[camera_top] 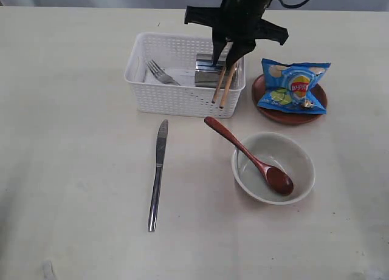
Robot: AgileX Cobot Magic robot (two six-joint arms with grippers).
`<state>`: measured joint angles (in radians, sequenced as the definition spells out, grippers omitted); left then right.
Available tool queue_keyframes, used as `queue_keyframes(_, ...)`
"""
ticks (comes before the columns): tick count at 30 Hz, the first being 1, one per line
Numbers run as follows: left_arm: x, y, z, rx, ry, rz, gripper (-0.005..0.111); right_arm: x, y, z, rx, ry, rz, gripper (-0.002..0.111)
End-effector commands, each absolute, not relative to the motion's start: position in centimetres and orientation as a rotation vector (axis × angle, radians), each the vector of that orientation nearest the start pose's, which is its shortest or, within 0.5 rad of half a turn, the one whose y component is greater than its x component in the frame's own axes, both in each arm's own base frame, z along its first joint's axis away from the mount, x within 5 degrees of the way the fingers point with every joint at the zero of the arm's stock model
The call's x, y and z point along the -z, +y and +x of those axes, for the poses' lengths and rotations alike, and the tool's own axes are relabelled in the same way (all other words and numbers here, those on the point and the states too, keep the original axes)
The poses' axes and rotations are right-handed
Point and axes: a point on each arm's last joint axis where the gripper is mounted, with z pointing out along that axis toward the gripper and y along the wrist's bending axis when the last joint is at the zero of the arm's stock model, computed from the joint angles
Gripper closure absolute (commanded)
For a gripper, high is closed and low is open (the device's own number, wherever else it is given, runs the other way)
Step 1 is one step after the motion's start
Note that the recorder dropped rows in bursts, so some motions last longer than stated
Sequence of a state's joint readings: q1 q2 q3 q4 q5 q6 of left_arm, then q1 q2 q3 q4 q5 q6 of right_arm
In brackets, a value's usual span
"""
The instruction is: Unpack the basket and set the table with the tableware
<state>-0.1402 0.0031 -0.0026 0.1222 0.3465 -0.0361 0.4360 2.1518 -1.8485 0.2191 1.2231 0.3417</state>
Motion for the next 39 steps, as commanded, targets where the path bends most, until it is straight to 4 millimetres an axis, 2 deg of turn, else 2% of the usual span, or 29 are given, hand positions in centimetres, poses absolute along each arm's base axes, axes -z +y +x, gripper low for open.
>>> queue_keyframes(1,-18.2,-0.4,5.3,0.009,1.818,0.166,0.107,-21.5,20.6,40.0,-0.387,3.082,-0.032,0.081)
queue_keyframes(14,-18.2,-0.4,5.3,0.009,1.818,0.166,0.107,-21.6,20.6,40.0,-0.382,3.08,-0.035,0.081)
queue_keyframes(16,-18.2,-0.4,5.3,0.009,1.818,0.166,0.107,-21.9,20.5,40.0,-0.385,3.073,-0.039,0.081)
queue_keyframes(21,-18.2,-0.4,5.3,0.009,1.818,0.166,0.107,-24.4,20.5,40.1,-0.404,2.998,-0.061,0.081)
queue_keyframes(24,-18.2,-0.4,5.3,0.009,1.818,0.166,0.107,-24.9,20.1,40.2,-0.34,2.973,-0.076,0.081)
queue_keyframes(30,-18.2,-0.4,5.3,0.009,1.818,0.166,0.107,-24.7,20.0,40.3,-0.332,2.978,-0.045,0.081)
queue_keyframes(35,-18.2,-0.4,5.3,0.009,1.818,0.166,0.107,-23.2,20.3,40.6,-0.315,3.01,-0.045,0.081)
queue_keyframes(39,-18.2,-0.3,5.4,-0.003,1.816,0.174,0.107,-22.9,20.2,40.7,-0.311,3.017,-0.041,0.081)
